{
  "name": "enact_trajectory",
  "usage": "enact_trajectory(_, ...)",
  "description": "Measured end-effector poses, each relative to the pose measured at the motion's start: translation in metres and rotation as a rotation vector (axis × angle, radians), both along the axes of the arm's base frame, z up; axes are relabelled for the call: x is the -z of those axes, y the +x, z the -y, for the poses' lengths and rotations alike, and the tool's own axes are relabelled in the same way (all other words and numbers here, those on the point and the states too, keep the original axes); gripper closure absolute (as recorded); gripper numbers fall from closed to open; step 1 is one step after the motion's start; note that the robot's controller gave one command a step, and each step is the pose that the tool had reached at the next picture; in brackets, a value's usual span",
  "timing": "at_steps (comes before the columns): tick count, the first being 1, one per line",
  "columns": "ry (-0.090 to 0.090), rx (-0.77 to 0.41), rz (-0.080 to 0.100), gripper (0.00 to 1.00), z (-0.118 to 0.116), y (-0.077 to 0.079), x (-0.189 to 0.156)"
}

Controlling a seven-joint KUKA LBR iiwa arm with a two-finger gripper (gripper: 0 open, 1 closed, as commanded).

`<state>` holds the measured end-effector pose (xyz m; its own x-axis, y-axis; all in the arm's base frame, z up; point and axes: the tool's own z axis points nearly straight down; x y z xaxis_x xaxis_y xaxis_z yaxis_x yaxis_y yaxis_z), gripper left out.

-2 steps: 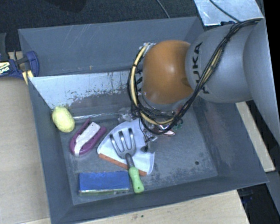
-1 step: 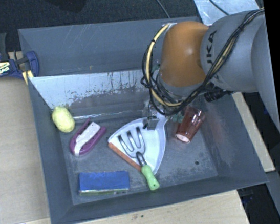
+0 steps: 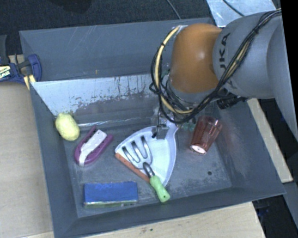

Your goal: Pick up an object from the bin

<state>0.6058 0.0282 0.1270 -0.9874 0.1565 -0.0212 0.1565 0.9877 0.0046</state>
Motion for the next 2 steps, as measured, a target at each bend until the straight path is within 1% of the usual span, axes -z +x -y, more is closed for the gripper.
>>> enact_trajectory(1, 0.004, 0.098, 0.009, 1.00, -0.034, -0.031, -0.074)
enact_trajectory(2, -0.001, 0.057, 0.005, 1.00, -0.009, -0.017, -0.161)
